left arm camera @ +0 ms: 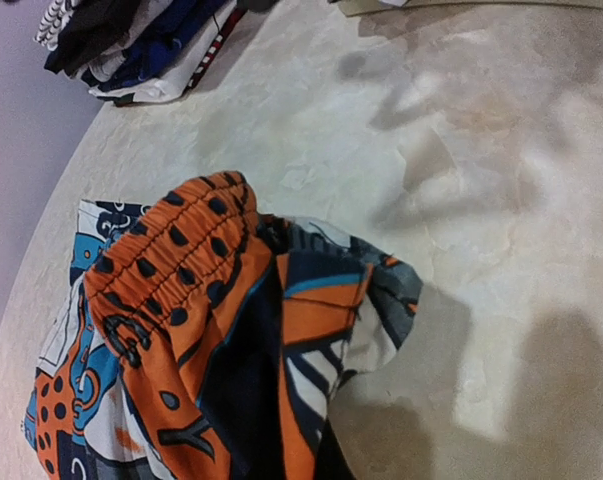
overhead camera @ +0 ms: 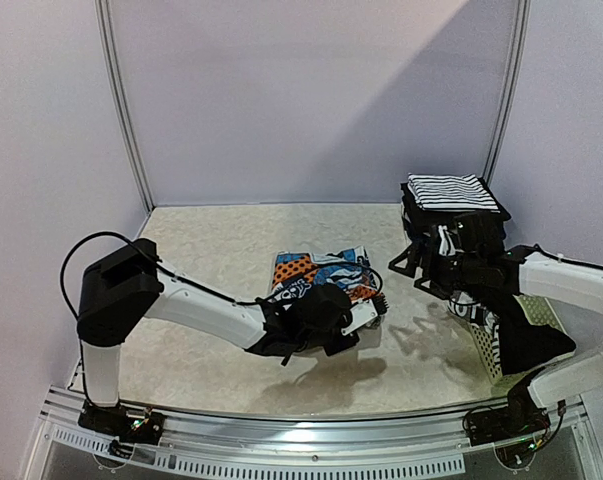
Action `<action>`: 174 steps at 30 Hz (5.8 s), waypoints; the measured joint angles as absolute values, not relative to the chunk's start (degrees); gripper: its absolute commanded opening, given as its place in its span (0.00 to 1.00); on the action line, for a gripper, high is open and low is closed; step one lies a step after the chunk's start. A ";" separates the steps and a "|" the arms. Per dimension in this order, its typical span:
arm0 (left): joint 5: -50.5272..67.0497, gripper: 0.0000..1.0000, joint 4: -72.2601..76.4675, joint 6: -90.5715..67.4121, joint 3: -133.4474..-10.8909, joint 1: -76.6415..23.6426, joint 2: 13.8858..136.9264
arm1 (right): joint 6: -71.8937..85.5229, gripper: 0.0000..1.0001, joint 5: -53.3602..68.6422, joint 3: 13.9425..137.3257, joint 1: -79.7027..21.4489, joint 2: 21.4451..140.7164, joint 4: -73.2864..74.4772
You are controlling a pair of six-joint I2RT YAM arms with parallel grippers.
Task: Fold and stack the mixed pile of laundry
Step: Pass from the left arm to the right, then place the square-folded shorts at the corner of the board.
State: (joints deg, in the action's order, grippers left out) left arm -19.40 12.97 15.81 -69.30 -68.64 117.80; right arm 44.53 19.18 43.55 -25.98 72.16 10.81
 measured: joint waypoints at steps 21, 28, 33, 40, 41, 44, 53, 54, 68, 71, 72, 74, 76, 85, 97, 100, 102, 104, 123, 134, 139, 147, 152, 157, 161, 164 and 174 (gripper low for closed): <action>-18.37 0.00 21.80 14.48 -59.46 -68.55 112.73 | 52.71 0.99 32.23 45.60 -28.86 96.25 -4.03; -18.04 0.00 23.35 13.85 -58.06 -68.55 111.53 | 54.81 0.99 35.38 46.09 -28.86 101.73 -9.17; -17.45 0.00 24.25 13.43 -57.45 -68.55 111.42 | 57.58 0.99 37.71 46.26 -28.86 104.47 -15.05; -17.06 0.00 25.15 13.23 -57.19 -68.55 111.42 | 61.84 0.99 39.68 46.26 -28.86 107.46 -22.26; -17.04 0.00 25.32 13.23 -57.06 -68.55 111.42 | 62.28 0.99 39.66 46.26 -28.86 107.55 -22.55; -17.06 0.00 25.85 13.26 -56.73 -68.62 111.42 | 63.07 0.99 39.27 46.26 -28.84 107.63 -22.90; -18.68 0.00 28.05 14.44 -55.90 -70.04 111.44 | 67.40 0.99 40.25 47.03 -28.82 111.33 -29.95; -18.85 0.00 28.27 14.68 -55.90 -70.24 111.46 | 67.96 0.99 40.56 47.18 -28.82 111.87 -30.96; -20.69 0.07 31.05 16.95 -54.52 -71.70 111.90 | 67.92 0.25 42.15 47.70 -28.82 114.87 -31.94; -20.56 0.31 31.16 17.19 -53.47 -72.18 111.87 | 66.96 0.08 42.22 47.75 -28.82 114.93 -30.11; -20.38 0.42 31.16 17.58 -53.23 -72.38 111.90 | 66.50 0.05 42.11 47.79 -28.82 114.93 -29.50; -19.94 0.66 31.20 17.28 -52.47 -72.82 111.77 | 65.47 0.00 42.22 48.03 -28.82 114.93 -28.49; -19.18 0.80 30.89 17.37 -51.88 -73.28 111.33 | 64.40 0.00 42.15 48.49 -28.82 114.93 -27.11; -12.78 0.97 24.10 10.76 -49.52 -73.71 99.20 | 52.45 0.00 38.87 56.82 -28.88 114.32 -8.88; -14.57 0.98 13.19 -0.84 -44.42 -70.30 82.85 | 29.08 0.00 18.28 69.95 -28.99 109.97 17.12; -17.04 0.98 10.57 -3.09 -42.76 -68.79 79.68 | 24.23 0.00 14.22 73.23 -29.10 109.40 21.61; -18.13 0.98 9.61 -4.27 -41.54 -68.07 78.41 | 20.64 0.00 11.00 76.42 -29.17 108.99 24.69; -19.05 0.98 8.78 -5.50 -40.01 -67.18 77.34 | 17.50 0.00 8.36 79.26 -29.21 108.42 26.59; -20.80 0.98 7.79 -9.58 -33.30 -63.11 75.09 | 3.22 0.00 0.05 91.48 -29.26 106.41 33.19; -19.51 0.98 9.96 -9.87 -32.62 -62.37 76.18 | 1.61 0.00 3.49 99.55 -28.40 106.28 38.28; -18.50 0.97 11.03 -9.96 -31.86 -62.13 76.49 | 2.83 0.00 6.11 104.60 -26.50 106.28 41.34; -17.12 0.97 12.84 -10.20 -30.61 -61.84 77.41 | 6.09 0.00 8.80 115.50 -21.63 106.32 47.94; -16.45 0.97 13.50 -10.57 -30.11 -61.80 77.91 | 7.35 0.00 11.09 124.18 -16.71 106.89 51.94; -15.55 0.96 14.33 -10.83 -30.00 -61.80 78.19 | 7.53 0.00 14.76 128.40 -11.94 107.61 54.63; -15.18 0.96 14.33 -11.07 -30.00 -61.78 78.48 | 7.70 0.00 18.24 131.00 -6.46 109.60 55.79; -14.98 0.96 14.35 -11.22 -30.00 -61.78 78.50 | 7.90 0.00 20.86 131.87 -2.83 111.92 55.86; -14.50 0.96 14.33 -11.46 -30.02 -61.78 80.03 | 7.11 0.00 23.31 138.37 2.15 122.13 58.67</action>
